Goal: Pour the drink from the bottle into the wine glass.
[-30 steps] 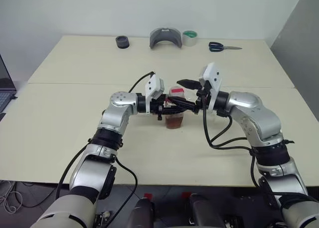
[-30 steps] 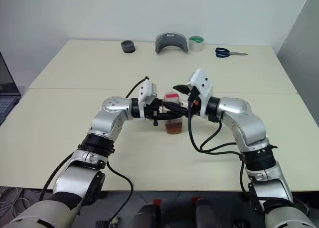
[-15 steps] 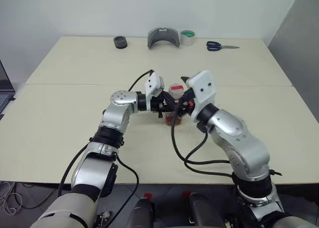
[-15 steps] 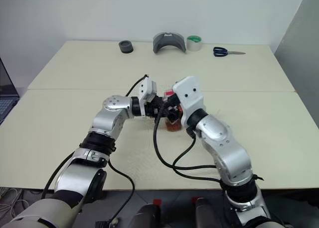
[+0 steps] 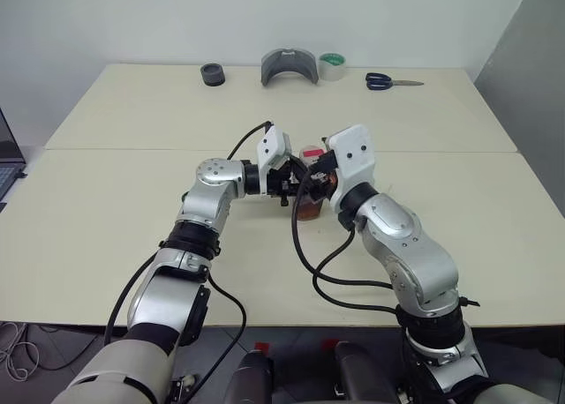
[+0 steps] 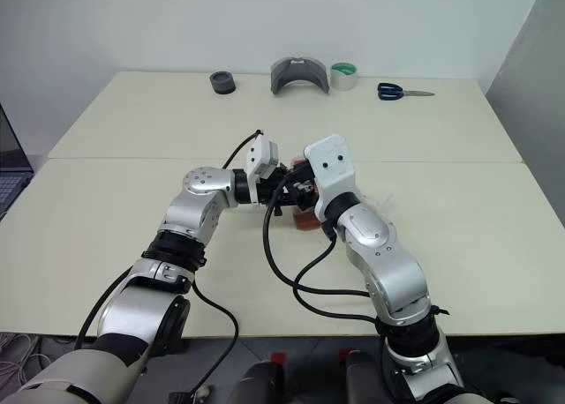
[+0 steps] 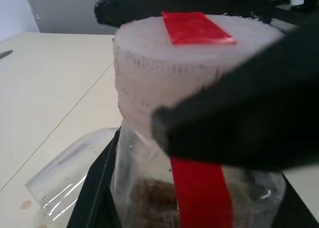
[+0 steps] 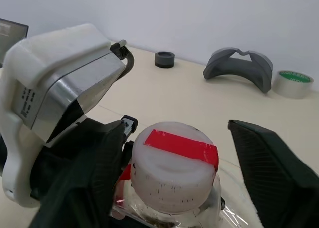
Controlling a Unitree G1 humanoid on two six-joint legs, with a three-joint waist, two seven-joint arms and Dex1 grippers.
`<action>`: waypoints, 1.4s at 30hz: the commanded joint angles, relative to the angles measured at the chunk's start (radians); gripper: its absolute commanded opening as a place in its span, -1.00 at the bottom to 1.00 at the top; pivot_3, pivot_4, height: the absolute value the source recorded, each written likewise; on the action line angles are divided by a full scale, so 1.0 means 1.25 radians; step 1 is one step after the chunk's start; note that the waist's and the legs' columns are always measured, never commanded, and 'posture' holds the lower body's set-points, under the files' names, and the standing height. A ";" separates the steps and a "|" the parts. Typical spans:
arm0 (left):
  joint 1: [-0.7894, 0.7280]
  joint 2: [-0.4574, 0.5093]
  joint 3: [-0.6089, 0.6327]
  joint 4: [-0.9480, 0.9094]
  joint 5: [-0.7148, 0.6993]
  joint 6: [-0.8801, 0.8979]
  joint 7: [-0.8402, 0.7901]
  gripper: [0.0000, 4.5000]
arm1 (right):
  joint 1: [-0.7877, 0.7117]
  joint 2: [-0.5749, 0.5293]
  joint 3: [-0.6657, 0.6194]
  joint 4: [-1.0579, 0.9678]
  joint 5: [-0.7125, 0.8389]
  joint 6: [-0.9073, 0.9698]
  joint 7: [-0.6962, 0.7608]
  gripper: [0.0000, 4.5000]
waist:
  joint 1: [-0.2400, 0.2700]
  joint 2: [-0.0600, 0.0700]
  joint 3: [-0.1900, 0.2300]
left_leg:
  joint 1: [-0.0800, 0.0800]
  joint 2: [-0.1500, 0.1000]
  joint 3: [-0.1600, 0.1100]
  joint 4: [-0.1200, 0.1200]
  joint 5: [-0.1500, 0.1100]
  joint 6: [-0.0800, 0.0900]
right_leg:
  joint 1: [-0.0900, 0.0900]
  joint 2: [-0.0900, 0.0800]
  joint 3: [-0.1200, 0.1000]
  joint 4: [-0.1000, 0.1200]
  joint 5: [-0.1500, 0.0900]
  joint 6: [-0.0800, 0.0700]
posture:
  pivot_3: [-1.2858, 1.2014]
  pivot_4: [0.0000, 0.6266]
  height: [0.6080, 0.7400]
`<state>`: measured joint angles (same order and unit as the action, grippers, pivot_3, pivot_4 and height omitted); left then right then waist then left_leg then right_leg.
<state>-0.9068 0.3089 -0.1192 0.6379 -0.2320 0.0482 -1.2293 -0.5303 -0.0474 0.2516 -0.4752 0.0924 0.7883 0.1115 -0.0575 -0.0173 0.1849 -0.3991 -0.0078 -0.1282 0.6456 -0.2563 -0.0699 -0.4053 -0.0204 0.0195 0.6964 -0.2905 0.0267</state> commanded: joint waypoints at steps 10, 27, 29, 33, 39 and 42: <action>-0.010 0.015 0.021 -0.047 -0.014 0.007 -0.009 -0.20 | -0.040 -0.111 -0.013 0.072 0.125 -0.159 0.314 -0.16 | 0.000 0.000 0.000 | 0.000 0.000 0.000 0.000 0.000 0.000 | 0.000 0.000 0.000 0.000 0.000 0.000 | 0.03 -0.52 1.00; -0.012 0.024 0.028 -0.071 -0.022 0.020 -0.017 -0.23 | -0.144 -0.270 -0.124 0.181 0.246 -0.155 0.561 1.00 | 0.000 0.000 0.000 | -0.001 0.000 0.000 0.001 0.000 0.000 | 0.000 -0.001 -0.001 0.000 0.000 0.000 | 0.03 -0.52 1.00; -0.013 0.022 0.029 -0.070 -0.024 0.023 -0.018 -0.23 | -0.120 -0.262 -0.143 0.107 0.279 -0.102 0.523 1.00 | 0.000 0.000 0.000 | -0.001 0.000 0.000 0.001 0.000 0.000 | 0.000 -0.001 -0.001 0.000 0.000 0.000 | 0.03 -0.52 1.00; -0.018 0.020 0.029 -0.064 -0.027 0.025 -0.028 -0.23 | -0.085 -0.236 -0.131 0.018 0.256 -0.067 0.419 1.00 | -0.001 0.000 0.000 | 0.000 0.000 0.000 0.000 0.000 0.000 | 0.000 -0.001 -0.001 0.000 0.000 0.000 | 0.03 -0.52 1.00; -0.026 0.015 0.026 -0.055 -0.027 0.025 -0.038 -0.23 | -0.102 -0.208 -0.058 0.062 0.147 -0.114 0.328 1.00 | -0.002 0.000 0.000 | 0.000 0.000 0.000 0.000 0.000 0.000 | 0.000 0.000 -0.001 0.000 0.000 0.000 | 0.03 -0.52 1.00; -0.027 0.014 0.026 -0.054 -0.025 0.024 -0.043 -0.23 | -0.116 -0.199 -0.053 0.101 0.113 -0.135 0.304 1.00 | -0.001 0.000 0.000 | 0.000 0.000 0.000 0.000 0.000 0.000 | 0.000 0.000 -0.001 0.000 0.000 0.000 | 0.03 -0.52 1.00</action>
<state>-0.9078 0.3272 -0.1099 0.5946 -0.2396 0.0842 -1.2777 -0.6500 -0.2985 0.1973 -0.3456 0.2578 0.6530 0.5138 -0.0590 -0.0173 0.1850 -0.3995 -0.0080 -0.1280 0.6462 -0.2558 -0.0700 -0.4054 -0.0209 0.0187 0.6969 -0.2905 0.0264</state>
